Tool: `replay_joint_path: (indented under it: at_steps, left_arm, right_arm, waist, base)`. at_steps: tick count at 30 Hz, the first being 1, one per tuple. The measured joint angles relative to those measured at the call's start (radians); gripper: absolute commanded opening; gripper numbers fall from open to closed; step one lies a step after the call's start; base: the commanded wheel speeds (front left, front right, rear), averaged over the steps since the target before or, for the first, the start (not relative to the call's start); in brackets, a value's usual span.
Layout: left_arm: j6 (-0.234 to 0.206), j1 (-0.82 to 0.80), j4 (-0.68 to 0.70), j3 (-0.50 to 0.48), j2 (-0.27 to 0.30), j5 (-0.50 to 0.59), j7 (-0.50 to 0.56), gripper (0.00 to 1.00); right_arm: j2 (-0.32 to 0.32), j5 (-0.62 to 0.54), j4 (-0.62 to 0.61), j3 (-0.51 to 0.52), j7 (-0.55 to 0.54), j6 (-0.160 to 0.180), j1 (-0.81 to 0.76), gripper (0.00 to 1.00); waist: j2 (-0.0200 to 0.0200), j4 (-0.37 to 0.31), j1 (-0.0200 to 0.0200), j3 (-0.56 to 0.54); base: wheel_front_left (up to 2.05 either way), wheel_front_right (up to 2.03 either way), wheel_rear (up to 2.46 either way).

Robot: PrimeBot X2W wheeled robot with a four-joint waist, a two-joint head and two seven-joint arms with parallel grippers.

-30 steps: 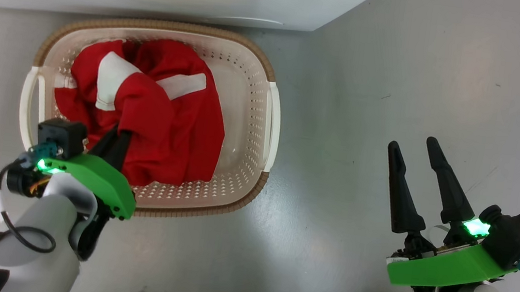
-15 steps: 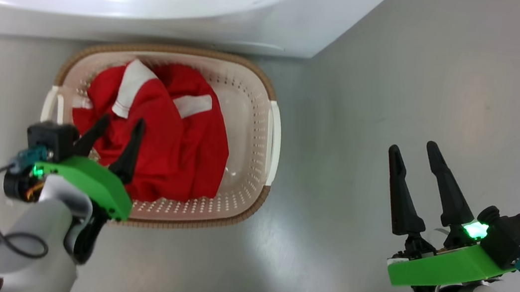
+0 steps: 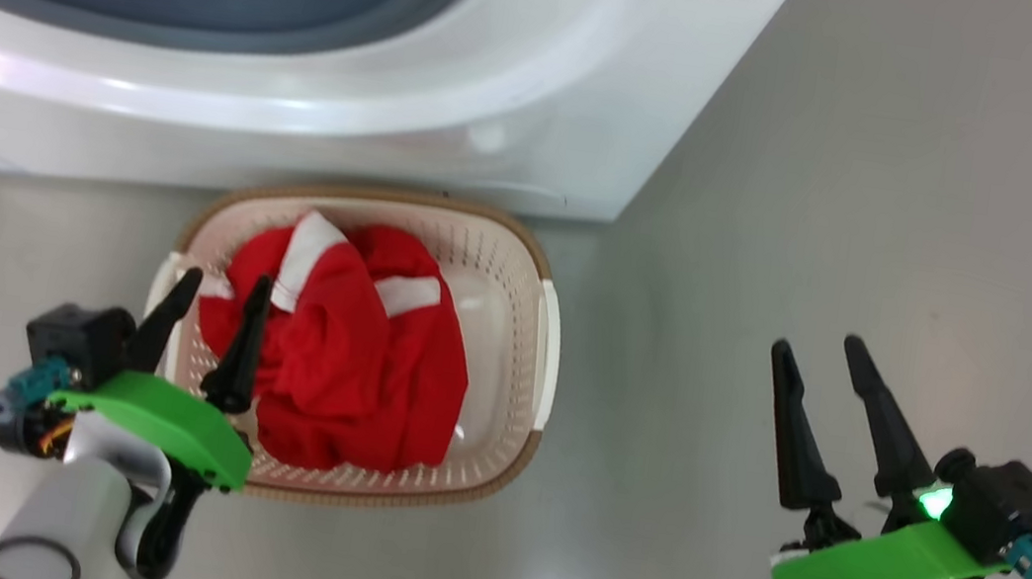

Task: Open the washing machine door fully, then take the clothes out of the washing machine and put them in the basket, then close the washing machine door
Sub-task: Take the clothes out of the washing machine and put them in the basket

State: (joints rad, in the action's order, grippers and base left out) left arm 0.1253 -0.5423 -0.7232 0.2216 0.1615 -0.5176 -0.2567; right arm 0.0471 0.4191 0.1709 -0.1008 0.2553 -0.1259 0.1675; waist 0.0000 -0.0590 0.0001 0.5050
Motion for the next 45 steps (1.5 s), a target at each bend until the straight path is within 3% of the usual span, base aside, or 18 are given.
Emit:
replay_joint_path:
  at_steps: [28, 45]
  left_arm:
    - [0.0, 0.46, 0.429, -0.18, -0.057, 0.196, 0.0, 1.0]
    - [0.0, 0.646, 0.548, -0.252, -0.086, 0.245, 0.0, 1.0]
  right_arm:
    - [-0.004, -0.024, 0.021, 0.052, 0.0, 0.0, -0.271, 1.0]
    - [0.006, -0.022, 0.003, 0.069, 0.0, 0.0, -0.375, 1.0]
  waist:
    - [0.0, 0.057, -0.0001, -0.391]
    - [0.0, 0.074, 0.0, -0.486]
  base:
    - [0.0, 0.0, 0.0]
    - [0.0, 0.0, 0.0]
